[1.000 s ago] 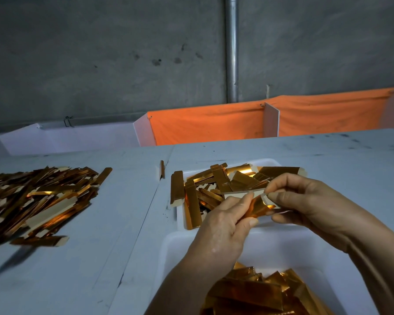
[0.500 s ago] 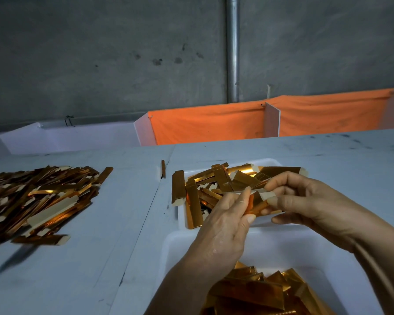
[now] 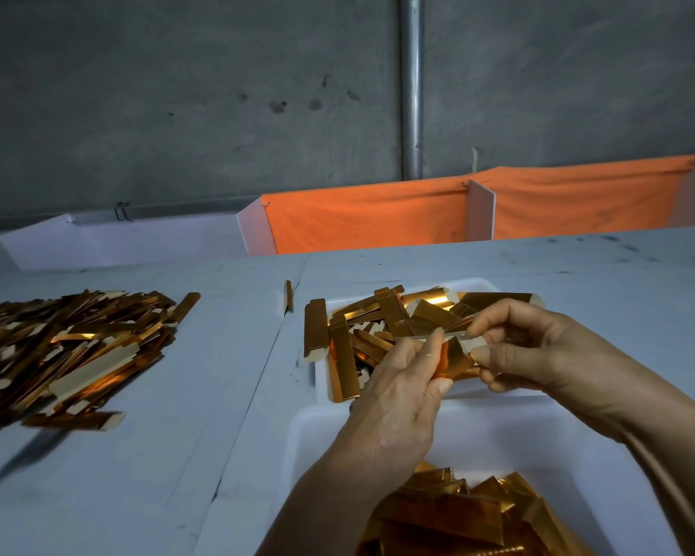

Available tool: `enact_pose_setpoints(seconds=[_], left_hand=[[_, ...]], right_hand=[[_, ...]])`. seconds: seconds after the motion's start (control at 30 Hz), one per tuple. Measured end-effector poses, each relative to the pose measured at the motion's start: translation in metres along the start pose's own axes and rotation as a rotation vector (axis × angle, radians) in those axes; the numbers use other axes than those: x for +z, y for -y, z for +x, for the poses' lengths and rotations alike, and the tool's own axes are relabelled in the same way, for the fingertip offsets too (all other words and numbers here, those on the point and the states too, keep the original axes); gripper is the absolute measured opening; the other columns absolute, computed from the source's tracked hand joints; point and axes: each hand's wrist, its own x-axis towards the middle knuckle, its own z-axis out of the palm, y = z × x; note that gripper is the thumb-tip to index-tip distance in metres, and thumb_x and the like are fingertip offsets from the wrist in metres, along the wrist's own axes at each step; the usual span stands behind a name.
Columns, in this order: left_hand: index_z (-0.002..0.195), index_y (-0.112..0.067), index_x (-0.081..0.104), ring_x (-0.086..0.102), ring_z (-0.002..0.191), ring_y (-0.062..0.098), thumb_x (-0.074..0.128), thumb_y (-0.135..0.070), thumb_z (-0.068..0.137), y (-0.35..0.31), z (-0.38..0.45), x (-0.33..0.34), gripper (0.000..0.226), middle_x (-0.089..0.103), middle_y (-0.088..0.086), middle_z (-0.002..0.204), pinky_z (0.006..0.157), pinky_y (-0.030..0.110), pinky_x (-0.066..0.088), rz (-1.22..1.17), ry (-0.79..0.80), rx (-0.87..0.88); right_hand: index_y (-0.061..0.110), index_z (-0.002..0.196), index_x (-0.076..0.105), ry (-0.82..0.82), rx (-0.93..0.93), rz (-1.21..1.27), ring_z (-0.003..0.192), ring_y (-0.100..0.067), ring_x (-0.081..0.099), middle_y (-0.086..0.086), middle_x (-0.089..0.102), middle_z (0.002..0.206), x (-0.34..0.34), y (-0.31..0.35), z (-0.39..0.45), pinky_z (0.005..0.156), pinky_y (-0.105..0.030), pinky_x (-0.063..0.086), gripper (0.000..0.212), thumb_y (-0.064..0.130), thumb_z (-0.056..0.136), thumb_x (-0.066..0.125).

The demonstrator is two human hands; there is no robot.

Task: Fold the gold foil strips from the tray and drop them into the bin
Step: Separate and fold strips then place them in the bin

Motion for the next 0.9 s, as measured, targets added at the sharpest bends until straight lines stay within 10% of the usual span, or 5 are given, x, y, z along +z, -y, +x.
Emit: enact_pose_setpoints(seconds=[0.33, 0.73, 0.9], left_hand=[[0.150, -0.030, 0.011, 0.029, 0.124, 0.001, 0.032, -0.035, 0.101, 0.002, 0.000, 0.002, 0.054, 0.030, -0.013, 0.136, 0.102, 0.023, 0.035, 0.057, -0.012, 0.024], [0.151, -0.025, 0.013, 0.028, 0.124, 0.005, 0.036, -0.028, 0.101, 0.004, 0.001, 0.005, 0.054, 0.034, -0.007, 0.134, 0.103, 0.022, 0.027, 0.246, -0.010, 0.063], [0.150, -0.028, 0.013, 0.030, 0.123, 0.005, 0.037, -0.031, 0.101, 0.006, 0.002, 0.005, 0.056, 0.033, -0.009, 0.131, 0.103, 0.025, 0.032, 0.188, -0.009, 0.048]], right_hand=[[0.011, 0.086, 0.066, 0.012, 0.056, 0.044, 0.066, -0.018, 0.067, -0.008, 0.064, 0.069, 0.002, -0.002, 0.000, 0.058, -0.023, 0.055, 0.015, 0.012, 0.072, 0.069], [0.019, 0.079, 0.061, -0.065, 0.025, -0.449, 0.052, -0.005, 0.055, 0.008, 0.055, 0.056, 0.014, -0.005, 0.000, 0.055, -0.020, 0.047, 0.016, 0.005, 0.086, 0.062], [0.015, 0.083, 0.063, -0.033, 0.081, -0.114, 0.052, -0.012, 0.051, -0.004, 0.055, 0.061, 0.011, -0.003, -0.001, 0.052, -0.019, 0.045, 0.015, 0.013, 0.094, 0.053]])
